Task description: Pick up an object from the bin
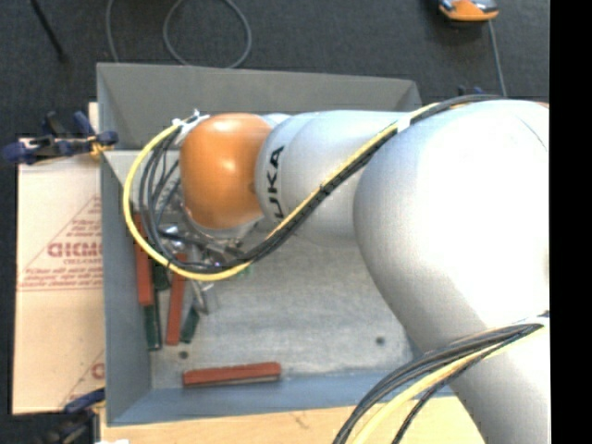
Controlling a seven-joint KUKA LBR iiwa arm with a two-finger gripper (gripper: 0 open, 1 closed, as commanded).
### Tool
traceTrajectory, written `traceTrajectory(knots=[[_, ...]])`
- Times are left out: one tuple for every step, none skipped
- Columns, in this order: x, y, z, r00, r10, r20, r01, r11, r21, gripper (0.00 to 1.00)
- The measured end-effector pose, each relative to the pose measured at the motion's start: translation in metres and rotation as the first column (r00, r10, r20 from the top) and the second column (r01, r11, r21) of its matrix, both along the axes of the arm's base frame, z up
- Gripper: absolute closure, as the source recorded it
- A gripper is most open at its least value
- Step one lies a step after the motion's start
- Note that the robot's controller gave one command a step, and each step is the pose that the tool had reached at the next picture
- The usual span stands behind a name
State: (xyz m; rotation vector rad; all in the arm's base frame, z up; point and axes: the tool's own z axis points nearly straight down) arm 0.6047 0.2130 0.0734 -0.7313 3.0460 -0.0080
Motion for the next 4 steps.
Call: traceTrajectory(knots=[[0.0,0.004,0.002,1.0,-0.001,0.001,0.001,1.0,0.008,1.0],[-0.051,-0.028,0.036,0.921,-0.39,-0.008,0.39,0.921,0.005,1.0],[-0.051,-0.028,0.036,0.921,-0.39,-0.008,0.39,0.921,0.005,0.0],[-0.058,-0.028,-0.004,0.959,-0.282,-0.009,0.282,0.959,0.002,0.0]])
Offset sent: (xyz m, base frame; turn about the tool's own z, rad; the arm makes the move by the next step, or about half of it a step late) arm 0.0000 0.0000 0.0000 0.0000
